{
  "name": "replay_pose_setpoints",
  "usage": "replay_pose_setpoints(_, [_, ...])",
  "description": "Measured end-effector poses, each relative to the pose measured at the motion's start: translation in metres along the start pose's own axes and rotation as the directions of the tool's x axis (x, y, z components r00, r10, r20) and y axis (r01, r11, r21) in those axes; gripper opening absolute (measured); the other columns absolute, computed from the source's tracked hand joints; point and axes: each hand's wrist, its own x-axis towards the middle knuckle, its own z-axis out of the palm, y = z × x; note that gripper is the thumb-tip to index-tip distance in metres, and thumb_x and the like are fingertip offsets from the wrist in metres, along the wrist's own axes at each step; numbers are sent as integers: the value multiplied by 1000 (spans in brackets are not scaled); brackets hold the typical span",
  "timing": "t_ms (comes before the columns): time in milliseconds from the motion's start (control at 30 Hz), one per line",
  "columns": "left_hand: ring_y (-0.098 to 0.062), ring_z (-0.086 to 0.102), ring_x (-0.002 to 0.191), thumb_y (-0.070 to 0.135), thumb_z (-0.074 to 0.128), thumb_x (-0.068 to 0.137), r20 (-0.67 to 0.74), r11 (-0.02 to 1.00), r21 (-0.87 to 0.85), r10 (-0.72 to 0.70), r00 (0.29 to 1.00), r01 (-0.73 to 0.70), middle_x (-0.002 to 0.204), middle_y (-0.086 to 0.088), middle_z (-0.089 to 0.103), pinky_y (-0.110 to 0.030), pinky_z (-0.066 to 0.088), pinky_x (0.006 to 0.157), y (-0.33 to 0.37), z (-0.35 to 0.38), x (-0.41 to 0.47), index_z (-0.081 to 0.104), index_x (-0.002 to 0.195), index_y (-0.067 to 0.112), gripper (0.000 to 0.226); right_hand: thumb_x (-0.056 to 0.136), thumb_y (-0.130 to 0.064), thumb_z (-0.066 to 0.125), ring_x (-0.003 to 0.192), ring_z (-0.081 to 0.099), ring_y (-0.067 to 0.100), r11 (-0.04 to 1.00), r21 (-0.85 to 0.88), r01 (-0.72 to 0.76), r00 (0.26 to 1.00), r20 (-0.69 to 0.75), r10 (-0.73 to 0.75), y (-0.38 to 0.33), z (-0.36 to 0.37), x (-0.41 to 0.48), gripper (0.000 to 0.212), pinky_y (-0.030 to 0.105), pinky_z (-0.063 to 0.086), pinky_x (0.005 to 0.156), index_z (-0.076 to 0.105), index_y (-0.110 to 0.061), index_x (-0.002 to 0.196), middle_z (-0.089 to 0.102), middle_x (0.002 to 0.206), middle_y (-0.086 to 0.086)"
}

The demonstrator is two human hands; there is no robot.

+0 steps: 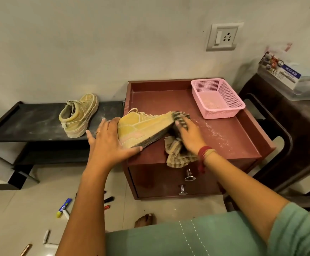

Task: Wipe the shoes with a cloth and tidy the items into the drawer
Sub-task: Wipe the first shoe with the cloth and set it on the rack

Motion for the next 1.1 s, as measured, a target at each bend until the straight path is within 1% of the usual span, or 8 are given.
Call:
replay_pose_setpoints(67, [-22,12,147,68,72,61,1,1000,9,9,1000,-9,151,-1,32,-63,-2,113,-1,-1,0,28,145,22,105,98,-24,44,104,55,19,940,322,-117,977,-131,167,-6,-10,8,29,20,42,79,55,-10,120,59,111,4])
replay_pose_setpoints(167, [-23,10,147,65,74,63,21,1000,-1,-6,1000,6,152,-2,30,-63,-3,113,-1,-2,2,26,146,21,105,97,-30,45,104,50,11,981,188,46,962,-274,8,-18,-20,8,36,16,36,81,54,-9,125,57,114,0])
replay_pose_setpoints(400, [-30,9,146,68,68,65,46,997,12,-72,996,72,153,-11,19,-65,-1,111,16,9,7,11,151,20,113,91,-18,44,143,15,20,721,-287,631,771,340,-539,-9,7,-11,52,35,9,117,36,-28,142,31,151,-6])
replay_pose_setpoints(567, [-31,24,141,89,48,53,6,998,-13,-57,998,57,145,-9,33,-69,1,110,14,10,9,24,143,23,114,98,-32,43,141,21,16,910,-188,370,925,160,-343,-1,-4,5,43,46,19,116,39,-24,140,34,149,-4])
replay_pose_setpoints(700, [-30,33,137,88,53,57,-24,1000,23,-17,1000,18,142,-8,37,-69,2,110,13,10,10,27,142,23,110,96,-39,37,142,15,12,800,-190,568,804,332,-493,0,-3,-5,45,33,12,117,39,-29,139,32,150,-9])
replay_pose_setpoints(833, [-29,36,135,89,52,55,-17,996,78,44,999,-42,142,-6,38,-69,-1,109,11,7,12,27,143,22,114,98,-32,40,142,18,15,885,-231,404,910,198,-364,2,-8,2,44,47,16,117,36,-29,141,32,150,-6])
replay_pose_setpoints(967, [-29,37,135,91,39,50,-8,993,100,66,998,-65,144,-6,37,-68,-4,110,8,8,13,25,145,23,118,93,-37,33,140,18,11,781,-188,596,786,339,-518,-1,-6,-10,47,35,9,118,42,-27,138,37,147,-7])
replay_pose_setpoints(1100, [-29,35,137,91,39,50,-4,993,89,82,997,-82,144,-7,38,-68,-5,110,9,6,14,27,146,23,119,97,-34,42,136,32,17,965,-166,203,978,77,-192,7,-12,7,44,44,20,116,43,-19,138,41,145,2])
